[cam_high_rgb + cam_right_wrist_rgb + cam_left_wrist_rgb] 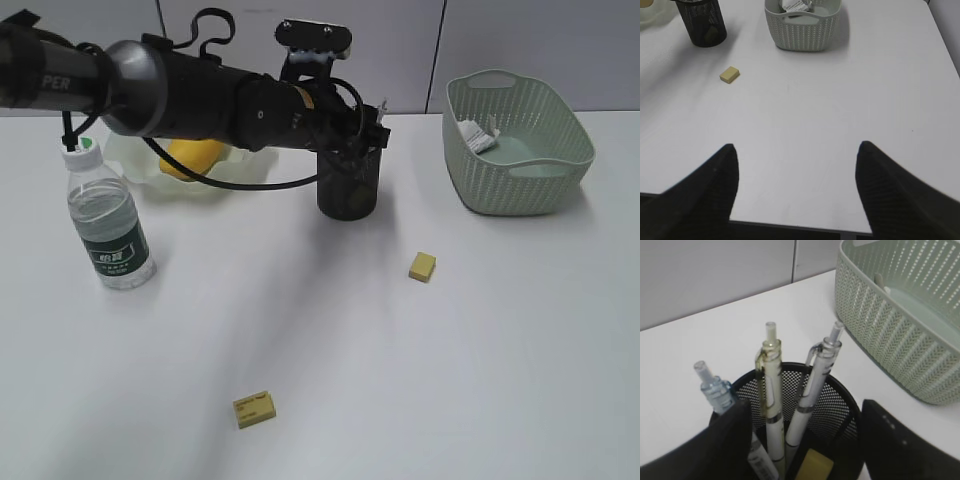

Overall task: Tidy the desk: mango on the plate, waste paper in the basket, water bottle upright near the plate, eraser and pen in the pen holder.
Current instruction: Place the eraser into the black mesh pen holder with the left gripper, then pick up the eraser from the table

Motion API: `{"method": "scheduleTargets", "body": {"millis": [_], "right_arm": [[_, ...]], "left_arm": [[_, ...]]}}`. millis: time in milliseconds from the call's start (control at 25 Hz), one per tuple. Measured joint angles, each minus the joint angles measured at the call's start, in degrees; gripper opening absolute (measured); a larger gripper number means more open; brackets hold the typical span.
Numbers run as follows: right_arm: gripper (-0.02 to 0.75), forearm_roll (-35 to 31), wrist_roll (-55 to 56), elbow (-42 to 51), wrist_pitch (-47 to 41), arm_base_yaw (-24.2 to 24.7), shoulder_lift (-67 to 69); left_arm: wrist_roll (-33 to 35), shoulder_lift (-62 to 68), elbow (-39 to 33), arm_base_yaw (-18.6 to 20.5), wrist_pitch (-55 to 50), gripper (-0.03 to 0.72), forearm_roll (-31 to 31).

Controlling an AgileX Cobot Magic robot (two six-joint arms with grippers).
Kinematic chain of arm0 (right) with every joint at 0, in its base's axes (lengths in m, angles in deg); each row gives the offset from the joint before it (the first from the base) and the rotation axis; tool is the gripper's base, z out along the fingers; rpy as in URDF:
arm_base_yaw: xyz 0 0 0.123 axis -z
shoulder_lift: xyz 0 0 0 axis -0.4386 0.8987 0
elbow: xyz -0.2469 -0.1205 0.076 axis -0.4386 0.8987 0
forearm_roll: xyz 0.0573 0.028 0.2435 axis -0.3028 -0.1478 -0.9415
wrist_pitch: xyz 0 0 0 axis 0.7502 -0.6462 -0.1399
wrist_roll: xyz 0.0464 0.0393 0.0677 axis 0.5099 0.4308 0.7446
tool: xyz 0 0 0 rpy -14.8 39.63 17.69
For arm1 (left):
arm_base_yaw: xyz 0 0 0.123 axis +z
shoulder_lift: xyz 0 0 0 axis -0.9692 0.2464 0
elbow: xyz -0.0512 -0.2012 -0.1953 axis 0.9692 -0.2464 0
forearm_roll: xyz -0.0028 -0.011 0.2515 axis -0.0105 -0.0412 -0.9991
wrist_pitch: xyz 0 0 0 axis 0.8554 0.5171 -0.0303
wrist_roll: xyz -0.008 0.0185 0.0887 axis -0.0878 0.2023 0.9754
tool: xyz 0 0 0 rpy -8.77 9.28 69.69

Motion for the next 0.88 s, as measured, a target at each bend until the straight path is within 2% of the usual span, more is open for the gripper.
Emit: {"method": "scheduleTargets", "body": {"millis": [360,760,880], "right_arm": [[0.571,0.0,0.0,0.0,0.0,0.0,0.0],[0.571,0.0,0.0,0.0,0.0,0.0,0.0],[0.571,0.0,0.0,0.0,0.0,0.0,0.0]], "left_arm": [[0.0,-10.33,-0.05,0.0,-11.11,0.518,-0.55],[-0.22,-23.52,0.45,0.41,-42.14,0.518,4.63],[-0.24,-26.32,2.26,2.86,-49.42,0.518,5.4]]}}
